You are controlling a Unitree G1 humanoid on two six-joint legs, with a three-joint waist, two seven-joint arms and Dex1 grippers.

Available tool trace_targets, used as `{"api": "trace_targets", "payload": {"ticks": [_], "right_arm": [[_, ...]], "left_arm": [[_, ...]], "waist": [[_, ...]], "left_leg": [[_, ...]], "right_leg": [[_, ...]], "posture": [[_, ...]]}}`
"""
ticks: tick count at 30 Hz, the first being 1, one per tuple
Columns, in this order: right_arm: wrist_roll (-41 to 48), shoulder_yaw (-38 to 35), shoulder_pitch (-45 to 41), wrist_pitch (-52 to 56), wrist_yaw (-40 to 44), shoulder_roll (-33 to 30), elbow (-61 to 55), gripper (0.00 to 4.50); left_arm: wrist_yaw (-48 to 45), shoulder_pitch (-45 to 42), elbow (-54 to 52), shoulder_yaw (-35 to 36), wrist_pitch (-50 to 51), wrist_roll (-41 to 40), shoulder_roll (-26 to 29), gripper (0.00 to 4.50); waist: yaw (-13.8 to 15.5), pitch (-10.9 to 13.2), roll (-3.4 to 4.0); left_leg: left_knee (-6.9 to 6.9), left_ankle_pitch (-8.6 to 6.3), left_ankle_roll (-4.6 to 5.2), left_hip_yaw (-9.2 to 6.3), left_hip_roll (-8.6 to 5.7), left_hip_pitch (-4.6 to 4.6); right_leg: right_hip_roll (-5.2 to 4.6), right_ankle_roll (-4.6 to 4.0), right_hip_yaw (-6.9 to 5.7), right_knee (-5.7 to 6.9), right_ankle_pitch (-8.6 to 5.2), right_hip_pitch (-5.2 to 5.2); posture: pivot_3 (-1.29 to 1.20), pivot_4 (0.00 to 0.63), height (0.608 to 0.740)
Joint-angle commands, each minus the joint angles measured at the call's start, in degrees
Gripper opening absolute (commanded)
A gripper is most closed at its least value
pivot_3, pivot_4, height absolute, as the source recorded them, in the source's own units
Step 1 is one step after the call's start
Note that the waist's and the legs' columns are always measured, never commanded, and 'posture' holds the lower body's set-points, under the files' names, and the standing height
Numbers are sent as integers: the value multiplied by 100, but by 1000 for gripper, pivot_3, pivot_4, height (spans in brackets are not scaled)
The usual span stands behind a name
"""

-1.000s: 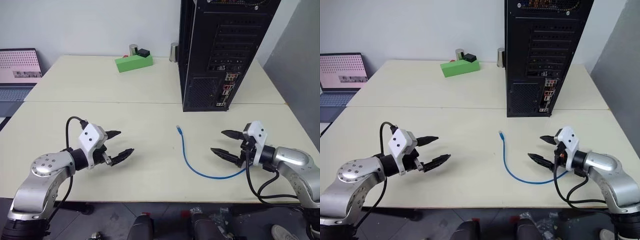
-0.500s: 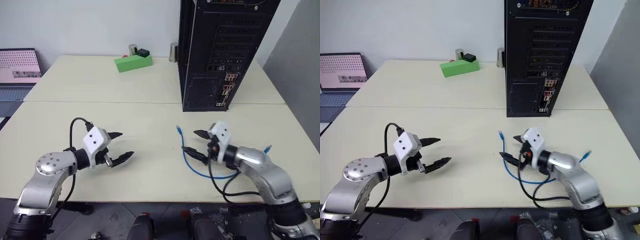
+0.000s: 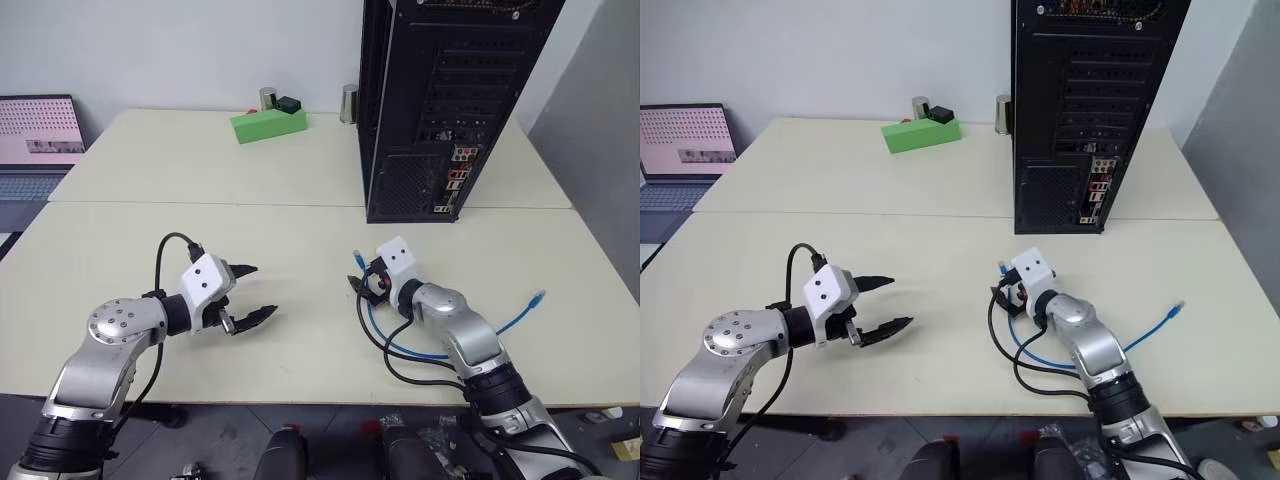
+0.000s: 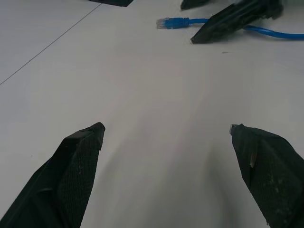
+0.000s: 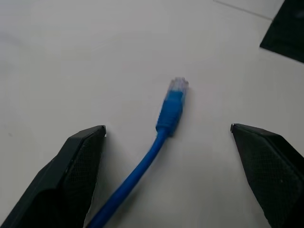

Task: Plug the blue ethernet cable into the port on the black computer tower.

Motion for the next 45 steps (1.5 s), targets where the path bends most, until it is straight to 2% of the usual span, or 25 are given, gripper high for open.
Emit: {"api": "trace_targets", "payload": {"ticks": [1,11,12,15,22,29,40,43,45], "right_arm": [[-89,-110,-47,69,-52,18,-135,3496],[-266,-47,-181,-17,70,-77,63,1074],[-288,-52,-205,-46,87,-92,101,699],[-278,-50,-259,-174,277,-203,120,63],[13,269,-292,-530,1725,-835,-551,28],[447,551,-349,-655,3427,-1756,-1635,28],[556,534,-320,-431,3710,-1898,-2061,28],[552,544,-307,-396,3704,-1921,-2110,0],[555,551,-306,-373,3704,-1939,-2125,0]], "left_arm": [[42,-85,-228,-24,-17,-5,-27,4500],[-63,-232,-261,-116,32,-83,-58,4500],[-69,-249,-254,-121,35,-86,-58,4500],[-115,-289,-238,-138,26,-110,-66,4500],[-408,-533,-67,-315,0,-206,-144,4500],[-1036,-1272,343,-856,-37,-173,-245,4500],[-1673,-1686,605,-1223,-150,-246,-400,4500],[-1759,-1717,626,-1219,-145,-289,-467,4097],[-1819,-1731,643,-1229,-134,-303,-483,3562]], "waist": [[-1,0,0],[-4,0,0],[-3,0,0],[-4,0,0],[-3,1,2],[1,2,2],[-27,2,1],[-28,2,1],[-27,2,1]], "left_leg": [[0,0,0,0,0,0],[0,0,0,0,0,0],[0,0,0,0,0,0],[0,0,0,0,0,0],[0,0,0,0,0,-1],[1,0,0,-3,-2,-3],[2,0,0,-7,-2,-5],[2,0,0,-7,-2,-5],[3,0,0,-7,-1,-5]], "right_leg": [[0,0,0,0,0,0],[0,0,0,0,0,0],[0,0,0,0,0,1],[0,0,-1,-1,0,1],[0,0,-1,-2,0,1],[1,1,-6,-4,0,1],[3,1,-8,-3,0,1],[3,1,-8,-3,0,1],[3,1,-8,-3,0,1]], "posture": [[0,150,740],[0,150,740],[0,150,740],[0,150,740],[0,150,740],[0,150,740],[0,150,740],[0,150,740],[0,150,740]]}}
